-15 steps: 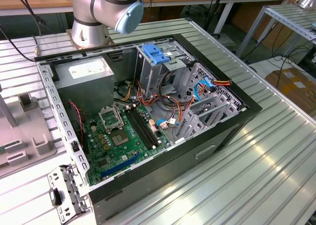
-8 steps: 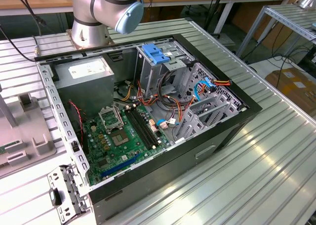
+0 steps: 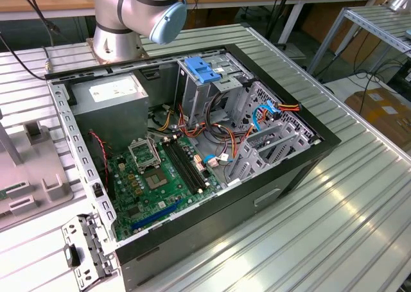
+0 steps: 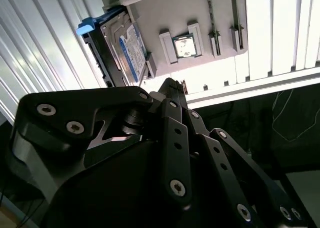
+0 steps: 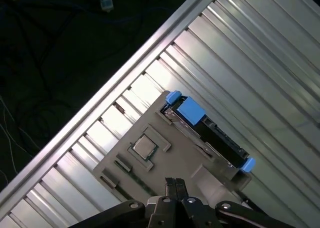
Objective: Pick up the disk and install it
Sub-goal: 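Pick up the disk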
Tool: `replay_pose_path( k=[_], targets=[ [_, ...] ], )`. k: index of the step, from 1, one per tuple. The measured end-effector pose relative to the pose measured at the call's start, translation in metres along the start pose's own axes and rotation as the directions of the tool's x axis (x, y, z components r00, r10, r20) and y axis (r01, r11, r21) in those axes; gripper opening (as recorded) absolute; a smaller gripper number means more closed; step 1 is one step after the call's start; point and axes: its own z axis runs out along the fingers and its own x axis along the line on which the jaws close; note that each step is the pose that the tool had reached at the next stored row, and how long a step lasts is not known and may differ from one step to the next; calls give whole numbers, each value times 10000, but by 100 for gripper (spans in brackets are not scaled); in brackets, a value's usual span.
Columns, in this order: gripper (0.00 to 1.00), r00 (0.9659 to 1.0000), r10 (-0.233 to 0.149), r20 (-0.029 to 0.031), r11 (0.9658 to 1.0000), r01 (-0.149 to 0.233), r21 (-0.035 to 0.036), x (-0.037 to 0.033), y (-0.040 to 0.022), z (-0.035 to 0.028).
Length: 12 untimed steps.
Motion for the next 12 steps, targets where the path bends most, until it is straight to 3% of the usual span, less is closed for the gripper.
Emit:
replay_pose_path(
  k=[12],
  targets=[
    [11,9954,-954,-41,9954,954,-25,0,0,0]
  ],
)
